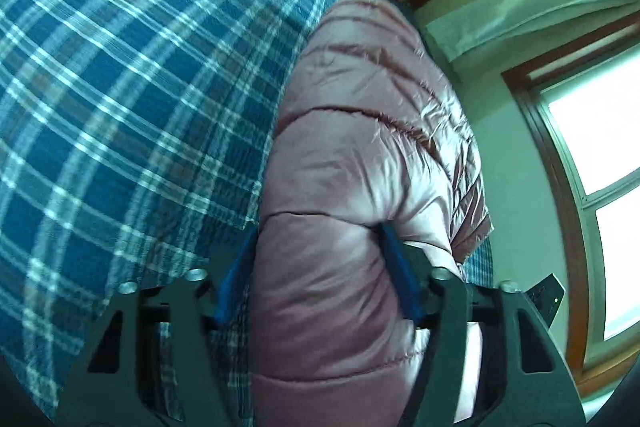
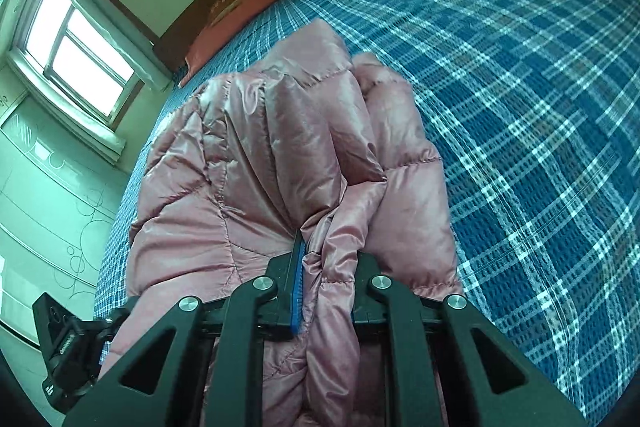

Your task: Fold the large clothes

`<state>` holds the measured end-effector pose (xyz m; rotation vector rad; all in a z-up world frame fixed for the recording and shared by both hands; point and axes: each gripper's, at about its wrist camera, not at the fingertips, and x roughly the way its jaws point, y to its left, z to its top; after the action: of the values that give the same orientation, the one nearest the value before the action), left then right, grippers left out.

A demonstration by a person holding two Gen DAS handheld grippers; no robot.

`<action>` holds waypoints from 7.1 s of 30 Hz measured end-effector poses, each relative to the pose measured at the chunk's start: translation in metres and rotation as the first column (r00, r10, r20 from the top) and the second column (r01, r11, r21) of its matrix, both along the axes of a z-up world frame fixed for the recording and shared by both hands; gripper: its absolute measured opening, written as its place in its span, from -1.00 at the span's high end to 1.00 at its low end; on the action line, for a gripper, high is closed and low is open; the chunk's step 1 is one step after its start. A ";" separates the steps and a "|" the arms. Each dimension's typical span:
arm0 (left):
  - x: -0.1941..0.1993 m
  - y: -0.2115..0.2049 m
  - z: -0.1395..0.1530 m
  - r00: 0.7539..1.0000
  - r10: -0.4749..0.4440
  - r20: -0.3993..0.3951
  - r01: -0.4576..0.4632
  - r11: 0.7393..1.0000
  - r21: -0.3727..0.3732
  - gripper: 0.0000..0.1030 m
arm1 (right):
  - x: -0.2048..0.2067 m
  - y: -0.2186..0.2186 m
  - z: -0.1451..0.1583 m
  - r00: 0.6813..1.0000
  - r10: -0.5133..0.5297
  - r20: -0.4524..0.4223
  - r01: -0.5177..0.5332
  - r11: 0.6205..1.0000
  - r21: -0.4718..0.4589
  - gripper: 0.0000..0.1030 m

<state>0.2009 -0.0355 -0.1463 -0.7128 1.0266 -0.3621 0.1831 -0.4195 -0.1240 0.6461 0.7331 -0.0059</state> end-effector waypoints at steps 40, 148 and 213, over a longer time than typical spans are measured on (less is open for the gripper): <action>-0.054 -0.007 0.014 0.995 -0.028 0.094 0.019 0.996 0.092 0.12 | -0.090 -0.001 -0.028 0.998 0.040 -0.045 -0.032 0.988 0.151 0.71; 0.106 0.113 0.016 0.989 0.147 0.010 -0.146 0.985 -0.091 0.33 | 0.155 0.110 -0.042 0.950 0.265 0.166 -0.310 0.866 0.393 0.52; -0.002 0.115 0.044 0.981 0.186 0.056 -0.189 0.981 0.039 -0.26 | 0.021 0.088 -0.041 0.964 0.263 0.038 -0.256 0.875 0.411 0.04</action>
<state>0.1988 0.0797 -0.1023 -0.7501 0.9075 -0.1926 0.2042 -0.3314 -0.1649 0.9478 0.8438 0.4031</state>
